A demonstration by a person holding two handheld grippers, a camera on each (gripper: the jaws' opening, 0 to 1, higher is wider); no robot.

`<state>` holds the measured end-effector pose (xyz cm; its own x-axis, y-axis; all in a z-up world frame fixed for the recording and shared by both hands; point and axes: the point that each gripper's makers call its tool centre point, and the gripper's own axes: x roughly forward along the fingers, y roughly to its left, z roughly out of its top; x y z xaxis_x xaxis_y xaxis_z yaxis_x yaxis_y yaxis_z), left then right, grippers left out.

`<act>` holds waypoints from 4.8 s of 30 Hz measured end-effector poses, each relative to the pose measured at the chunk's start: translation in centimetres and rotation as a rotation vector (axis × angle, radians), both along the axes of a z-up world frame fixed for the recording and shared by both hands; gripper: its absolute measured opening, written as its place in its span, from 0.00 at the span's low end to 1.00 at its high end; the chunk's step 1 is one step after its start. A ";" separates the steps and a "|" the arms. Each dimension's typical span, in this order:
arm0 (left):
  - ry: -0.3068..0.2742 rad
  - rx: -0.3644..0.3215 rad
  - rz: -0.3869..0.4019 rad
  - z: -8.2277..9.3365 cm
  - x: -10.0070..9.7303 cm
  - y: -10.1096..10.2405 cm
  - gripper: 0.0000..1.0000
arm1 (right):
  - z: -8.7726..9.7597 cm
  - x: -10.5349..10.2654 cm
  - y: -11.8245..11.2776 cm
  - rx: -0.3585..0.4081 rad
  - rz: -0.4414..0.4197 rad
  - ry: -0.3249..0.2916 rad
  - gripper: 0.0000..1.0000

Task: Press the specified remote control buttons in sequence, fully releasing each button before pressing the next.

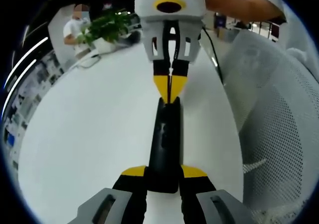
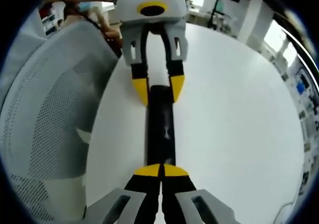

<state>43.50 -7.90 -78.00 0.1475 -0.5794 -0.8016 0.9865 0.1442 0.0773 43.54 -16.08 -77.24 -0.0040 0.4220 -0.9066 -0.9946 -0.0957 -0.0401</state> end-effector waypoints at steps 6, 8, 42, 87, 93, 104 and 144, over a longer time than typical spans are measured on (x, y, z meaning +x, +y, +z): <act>-0.003 0.006 0.001 0.0 0.0 0.0 0.23 | 0.1 0.0 0.0 0.003 0.001 -0.008 0.00; -0.003 0.007 0.004 -0.1 0.0 0.0 0.23 | 0.2 0.0 0.0 0.009 0.008 -0.021 0.00; -0.006 0.009 0.002 -0.1 0.0 -0.1 0.23 | 0.5 -0.2 1.9 0.040 0.038 -0.012 0.00; 0.001 -0.025 0.010 0.0 0.0 0.0 0.23 | -0.2 0.0 2.3 -0.005 0.017 0.045 0.00; -0.001 -0.024 0.013 0.0 0.0 0.0 0.23 | -0.2 -0.1 2.3 -0.002 0.024 0.038 0.00; -0.006 -0.017 0.012 0.0 0.0 0.0 0.23 | -0.1 -0.1 2.2 0.017 0.015 0.046 0.00; -0.009 -0.012 0.009 -0.1 0.0 -0.1 0.23 | 0.4 0.9 4.0 0.026 0.075 0.043 0.00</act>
<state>43.48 -8.00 -78.12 0.1597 -0.5873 -0.7935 0.9845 0.1542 0.0840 44.40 -12.06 -76.83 -0.0751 0.4423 -0.8937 -0.9855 -0.1695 -0.0010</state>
